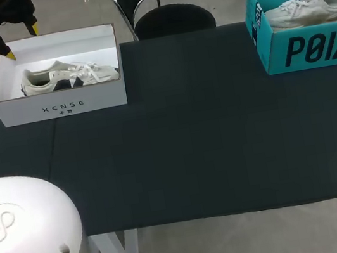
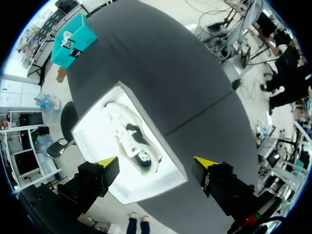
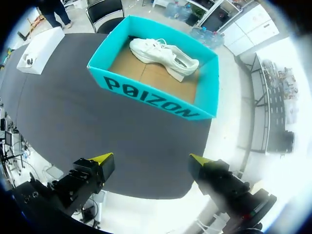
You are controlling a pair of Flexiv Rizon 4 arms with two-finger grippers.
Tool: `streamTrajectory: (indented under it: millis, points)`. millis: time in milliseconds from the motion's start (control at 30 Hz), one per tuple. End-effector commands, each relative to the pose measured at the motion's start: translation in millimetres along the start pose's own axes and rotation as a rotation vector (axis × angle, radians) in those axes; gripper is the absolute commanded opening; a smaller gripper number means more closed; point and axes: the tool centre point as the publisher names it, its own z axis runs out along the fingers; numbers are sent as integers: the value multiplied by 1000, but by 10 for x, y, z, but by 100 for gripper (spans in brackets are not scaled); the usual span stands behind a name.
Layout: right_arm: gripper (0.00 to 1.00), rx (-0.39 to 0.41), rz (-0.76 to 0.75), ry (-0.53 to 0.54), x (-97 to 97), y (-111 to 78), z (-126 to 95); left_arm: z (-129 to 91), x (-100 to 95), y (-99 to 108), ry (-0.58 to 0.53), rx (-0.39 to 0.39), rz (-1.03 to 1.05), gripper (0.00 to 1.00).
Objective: Take the shoe out of the shoebox, open the shoe tongue, remove and reinsert the insole, then place the shoe into the shoebox
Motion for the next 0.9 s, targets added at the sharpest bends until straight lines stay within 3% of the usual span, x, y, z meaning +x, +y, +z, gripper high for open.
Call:
streamTrajectory:
  millis: [33,233,500,733,900]
  points:
    - [100,126,16,57,-249,366,271,1,7,-4,0,-2,0,100]
    - [100,173,73,102,-602,768,556,1,7,-4,0,-2,0,100]
    - [100,222,68,63,-1035,1434,762,1,7,-4,0,-2,0,100]
    - [100,229,52,103,-1263,1910,960,1,7,-4,0,-2,0,100]
    - [100,241,91,139,-1309,2096,1146,1,7,-4,0,-2,0,100]
